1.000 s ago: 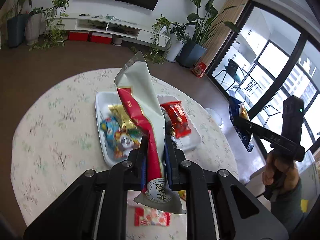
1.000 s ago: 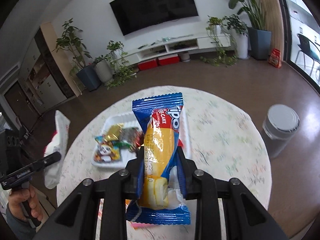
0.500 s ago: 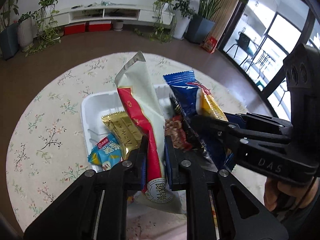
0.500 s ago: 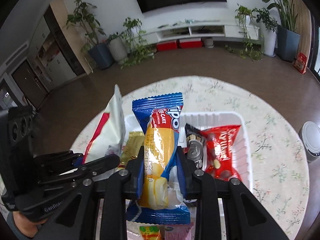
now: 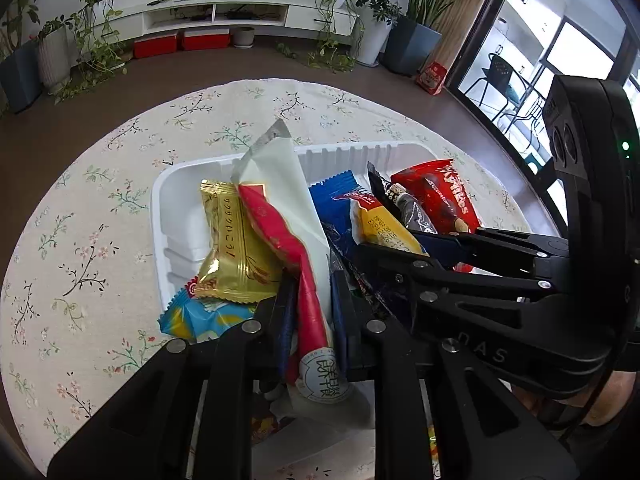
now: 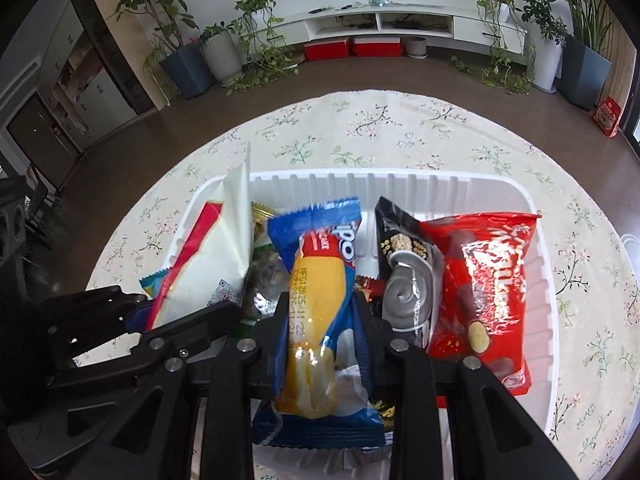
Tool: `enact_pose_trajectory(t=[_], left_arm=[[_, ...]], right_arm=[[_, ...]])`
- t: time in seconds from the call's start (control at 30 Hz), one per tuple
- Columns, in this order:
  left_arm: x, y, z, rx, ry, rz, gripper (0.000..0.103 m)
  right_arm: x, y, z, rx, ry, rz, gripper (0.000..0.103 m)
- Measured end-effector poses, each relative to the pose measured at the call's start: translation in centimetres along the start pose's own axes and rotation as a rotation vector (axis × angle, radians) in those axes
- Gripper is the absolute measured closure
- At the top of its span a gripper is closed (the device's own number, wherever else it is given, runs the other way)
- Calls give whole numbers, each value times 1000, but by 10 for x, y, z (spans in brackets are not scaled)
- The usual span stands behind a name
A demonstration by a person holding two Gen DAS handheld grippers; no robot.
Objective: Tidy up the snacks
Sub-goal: 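Lower both held packets into the tray and open both grippers, then grasp the clear pink bag with the left gripper while the right grasps the orange candy stick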
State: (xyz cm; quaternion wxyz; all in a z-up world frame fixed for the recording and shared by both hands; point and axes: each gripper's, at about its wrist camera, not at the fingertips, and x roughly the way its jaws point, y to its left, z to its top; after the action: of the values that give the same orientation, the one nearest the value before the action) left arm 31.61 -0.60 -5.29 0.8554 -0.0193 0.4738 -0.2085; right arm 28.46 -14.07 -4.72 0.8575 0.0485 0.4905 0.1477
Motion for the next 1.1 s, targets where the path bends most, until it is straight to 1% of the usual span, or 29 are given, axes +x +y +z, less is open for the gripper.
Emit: enact_pose_trajectory(t=[0.1, 0.2, 0.3, 0.37, 0.4, 0.43, 0.47, 0.5, 0.53, 0.57, 0.6, 0.67, 0.7, 0.77, 0.8, 0.83, 0.9, 0.97, 1.03, 1.1], left_arm=[[-1, 1, 0, -8, -9, 7, 85], [-11, -1, -3, -18, -20, 18, 78], [-17, 1, -4, -27, -33, 28, 67], [-23, 4, -4, -40, -48, 31, 50], [-26, 6, -6, -48, -55, 27, 47], [-29, 7, -7, -54, -59, 23, 43], [-33, 8, -8, -59, -63, 23, 40], [-37, 9, -10, -63, -68, 22, 38], [-44, 9, -13, -65, -77, 20, 33], [-50, 9, -15, -66, -85, 21, 30], [-57, 9, -18, -68, -93, 22, 30], [-69, 10, -24, -67, -104, 23, 30], [-76, 10, -27, -64, -108, 25, 29], [-90, 13, -35, -58, -120, 12, 22], [-98, 14, -39, -53, -131, -3, 22], [-107, 14, -46, -38, -145, -22, 20], [-119, 11, -58, 18, -157, -31, 15], [-127, 2, -77, 117, -172, -20, 15], [-131, -9, -97, 233, -183, 3, 14], [-128, -23, -115, 341, -167, 0, 14]], right_arm=[[0, -1, 0, 0, -2, 2, 71], [0, 1, 0, -9, -1, -4, 70], [-2, 1, 0, -3, -7, -6, 68], [-5, 0, -2, -4, -11, -13, 68], [-7, -1, -3, -4, -15, -18, 68], [-9, -1, -3, -5, -22, -23, 65], [-12, 0, -4, -7, -28, -27, 59], [-15, 0, -5, -12, -35, -32, 55], [-19, 1, -5, -15, -44, -41, 49], [-25, 3, -6, -19, -55, -47, 46], [-30, 4, -7, -23, -65, -47, 45], [-41, 6, -9, -31, -92, -37, 39], [-46, 5, -11, -34, -104, -34, 37], [-59, 1, -16, -23, -122, -25, 36], [-66, -4, -20, -8, -129, -14, 36], [-73, -8, -24, 6, -138, -3, 36], [-89, -20, -34, 40, -164, 18, 33], [-110, -34, -51, 73, -208, 48, 24], [-127, -45, -69, 94, -251, 74, 19], [-138, -54, -88, 109, -278, 90, 18]])
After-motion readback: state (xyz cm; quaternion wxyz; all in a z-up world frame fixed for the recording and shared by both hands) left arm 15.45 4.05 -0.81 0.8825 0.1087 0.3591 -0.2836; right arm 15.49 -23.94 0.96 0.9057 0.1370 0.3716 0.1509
